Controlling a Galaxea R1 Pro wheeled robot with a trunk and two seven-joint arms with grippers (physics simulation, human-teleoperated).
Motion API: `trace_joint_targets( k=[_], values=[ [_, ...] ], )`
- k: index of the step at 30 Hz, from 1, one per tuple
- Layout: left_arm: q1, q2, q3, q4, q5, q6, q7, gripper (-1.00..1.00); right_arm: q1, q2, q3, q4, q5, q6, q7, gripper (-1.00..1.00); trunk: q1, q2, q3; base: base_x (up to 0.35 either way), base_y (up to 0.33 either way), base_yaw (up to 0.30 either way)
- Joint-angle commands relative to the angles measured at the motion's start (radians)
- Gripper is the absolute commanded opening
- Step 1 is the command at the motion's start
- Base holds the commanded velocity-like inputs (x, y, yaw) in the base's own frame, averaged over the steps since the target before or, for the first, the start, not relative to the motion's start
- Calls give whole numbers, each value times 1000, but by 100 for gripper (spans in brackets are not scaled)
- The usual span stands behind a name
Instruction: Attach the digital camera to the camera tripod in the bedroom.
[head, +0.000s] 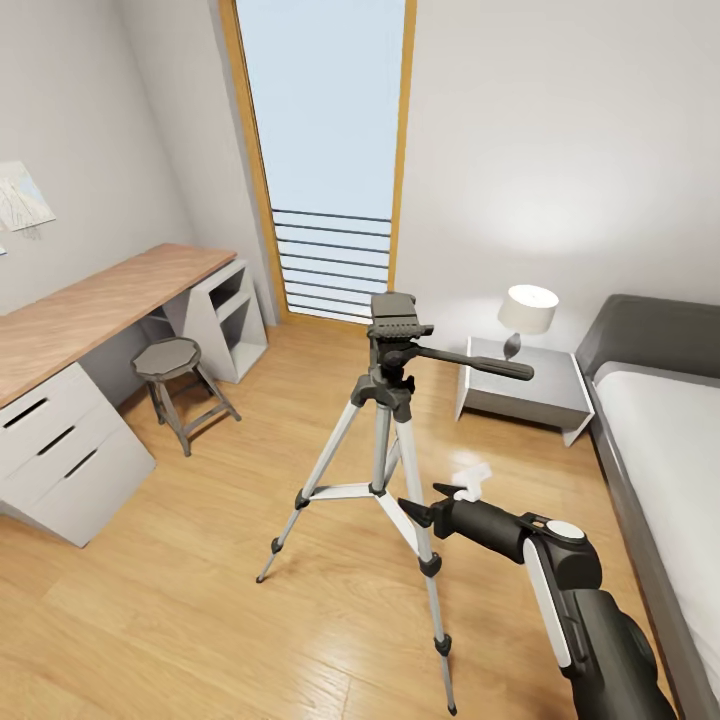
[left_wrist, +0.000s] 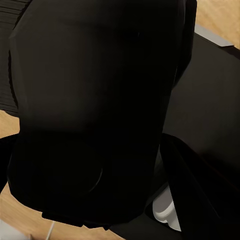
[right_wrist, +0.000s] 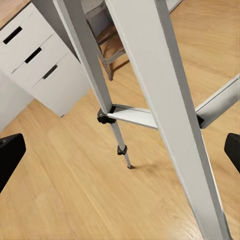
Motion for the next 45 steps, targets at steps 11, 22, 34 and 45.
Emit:
trace_joint_targets(
  k=[11,22,34,45],
  values=[
    [0,0,-8,0,7,-2,2,-100,-1,3,-4,-4,7,2,-13,100,0,-2,-2,0,0,0],
    [0,0,-8,0,7,-2,2,-100,-1,3,-3,-4,6,6,-17,100,0,-2,-2,0,-2,0],
    [0,0,-8,0,9,-2,2,-100,-1,3,-4,-4,6,15,-17,100,0,-2,-2,0,-75,0],
    [0,0,-8,0,8,-2,2,-100,-1,2,-42,-4,7,22,-16,100,0,-2,-2,0,-7,42]
  ],
)
